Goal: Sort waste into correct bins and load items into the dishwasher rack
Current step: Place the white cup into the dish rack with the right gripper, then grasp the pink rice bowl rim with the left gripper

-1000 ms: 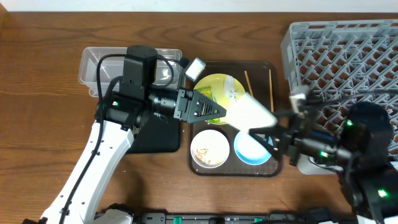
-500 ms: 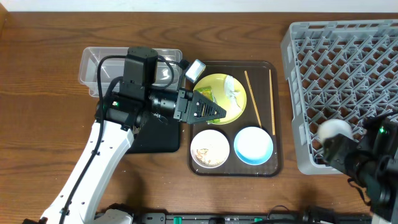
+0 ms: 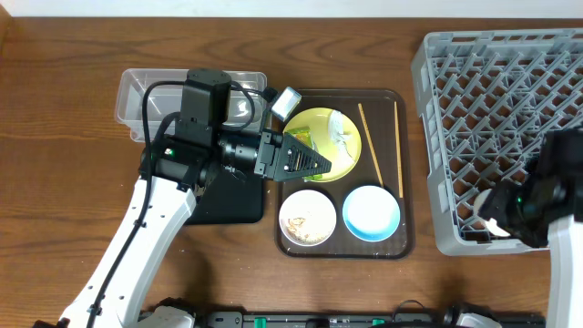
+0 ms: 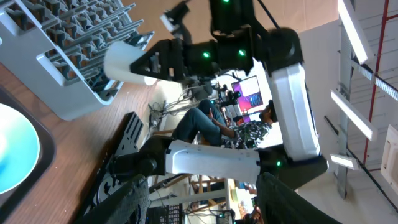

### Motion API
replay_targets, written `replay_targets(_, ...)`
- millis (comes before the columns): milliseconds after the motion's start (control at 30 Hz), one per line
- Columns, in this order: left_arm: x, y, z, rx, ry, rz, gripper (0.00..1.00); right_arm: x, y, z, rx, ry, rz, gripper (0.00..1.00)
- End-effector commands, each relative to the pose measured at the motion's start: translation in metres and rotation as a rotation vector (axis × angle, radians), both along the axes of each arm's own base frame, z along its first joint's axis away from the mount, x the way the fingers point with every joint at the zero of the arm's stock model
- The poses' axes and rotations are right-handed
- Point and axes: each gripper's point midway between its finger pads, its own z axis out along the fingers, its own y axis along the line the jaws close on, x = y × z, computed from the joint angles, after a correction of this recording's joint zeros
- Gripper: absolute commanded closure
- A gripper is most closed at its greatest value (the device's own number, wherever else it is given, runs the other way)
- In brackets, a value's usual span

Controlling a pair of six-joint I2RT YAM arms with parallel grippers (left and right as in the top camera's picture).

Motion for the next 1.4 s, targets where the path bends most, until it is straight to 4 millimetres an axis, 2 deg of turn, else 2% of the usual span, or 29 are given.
replay_targets(0,-0.003,0.001,0.008,-0.019,-0.036,-0.014,0.41,0.007,0.003,-0.005,0.036,0.021,0.038,0.6)
replay_targets(100,-0.003,0.001,0.008,-0.019,-0.036,-0.014,0.41,0.007,0.002,-0.011,0.047,0.058,0.037,0.55)
replay_targets(133,-0.003,0.001,0.008,-0.019,-0.036,-0.014,0.41,0.007,0.001,-0.013,0.042,0.068,0.035,0.5)
replay_targets(200,-0.003,0.001,0.008,-0.019,-0.036,-0.014,0.41,0.008,0.0,-0.015,0.04,0.077,0.028,0.33)
replay_targets(333,-0.003,0.001,0.008,-0.019,-0.036,-0.014,0.41,0.011,-0.001,-0.017,0.04,0.078,0.028,0.13)
replay_targets(533,-0.003,0.0,0.008,-0.02,-0.035,-0.017,0.41,0.018,0.006,-0.011,0.075,0.021,0.037,0.13)
replay_targets(633,-0.006,-0.005,0.005,-0.009,-0.053,-0.022,0.43,0.027,0.026,0.003,0.164,-0.095,0.114,0.12)
replay_targets(700,-0.006,-0.014,-0.004,0.037,-0.073,-0.002,0.45,0.034,0.047,0.02,0.249,-0.21,0.196,0.11)
replay_targets(767,-0.003,-0.021,-0.028,0.159,-0.076,0.062,0.45,0.039,0.064,0.04,0.309,-0.326,0.254,0.11)
replay_targets(833,0.004,-0.019,-0.073,0.403,-0.073,0.174,0.46,0.038,0.069,0.059,0.298,-0.426,0.281,0.09)
replay_targets(867,0.007,-0.011,-0.099,0.559,-0.073,0.24,0.46,0.037,0.069,0.065,0.284,-0.458,0.289,0.09)
replay_targets(967,0.01,0.018,-0.146,0.905,-0.128,0.364,0.48,0.031,0.071,0.08,0.25,-0.534,0.307,0.04)
replay_targets(1067,0.012,0.033,-0.171,1.117,-0.195,0.45,0.49,0.023,0.073,0.092,0.226,-0.588,0.319,0.02)
replay_targets(1200,0.003,0.017,-0.196,1.19,-0.201,0.413,0.5,0.014,0.076,0.097,0.215,-0.61,0.324,0.02)
replay_targets(1367,-0.006,-0.005,-0.232,1.251,-0.178,0.336,0.52,0.009,0.078,0.094,0.219,-0.593,0.329,0.02)
